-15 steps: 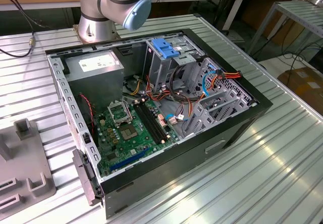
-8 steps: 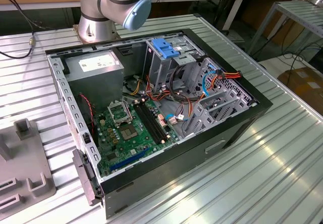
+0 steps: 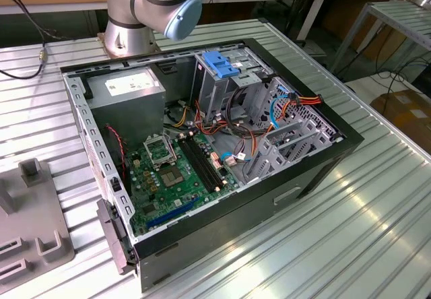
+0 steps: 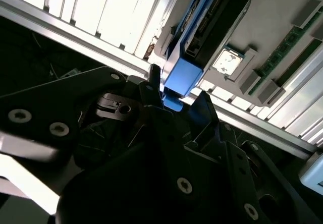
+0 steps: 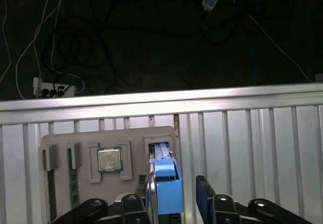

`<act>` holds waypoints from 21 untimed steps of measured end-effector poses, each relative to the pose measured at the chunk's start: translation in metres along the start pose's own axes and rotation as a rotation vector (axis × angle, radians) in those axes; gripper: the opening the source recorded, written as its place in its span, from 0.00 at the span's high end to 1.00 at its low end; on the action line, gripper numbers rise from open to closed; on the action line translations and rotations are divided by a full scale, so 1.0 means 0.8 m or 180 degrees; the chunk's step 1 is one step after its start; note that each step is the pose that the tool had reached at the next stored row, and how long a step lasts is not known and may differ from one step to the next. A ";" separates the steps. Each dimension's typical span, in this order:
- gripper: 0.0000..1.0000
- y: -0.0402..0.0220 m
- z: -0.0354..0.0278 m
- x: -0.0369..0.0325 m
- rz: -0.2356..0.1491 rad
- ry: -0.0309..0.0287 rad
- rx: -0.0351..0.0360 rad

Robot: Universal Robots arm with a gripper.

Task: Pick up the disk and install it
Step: 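Pick up the disk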

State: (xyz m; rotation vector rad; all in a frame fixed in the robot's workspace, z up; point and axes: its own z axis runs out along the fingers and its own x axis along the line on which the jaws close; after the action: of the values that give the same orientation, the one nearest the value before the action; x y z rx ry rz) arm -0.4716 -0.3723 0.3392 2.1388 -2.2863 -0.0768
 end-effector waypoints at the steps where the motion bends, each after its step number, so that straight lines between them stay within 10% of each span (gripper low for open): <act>1: 0.50 -0.0006 0.0015 0.0000 0.0000 0.0000 0.0000; 21: 0.50 -0.0071 0.0290 0.0068 -0.0047 0.0007 0.0034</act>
State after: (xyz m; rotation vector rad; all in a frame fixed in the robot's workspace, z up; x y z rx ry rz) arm -0.4672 -0.3774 0.3157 2.1599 -2.2752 -0.0626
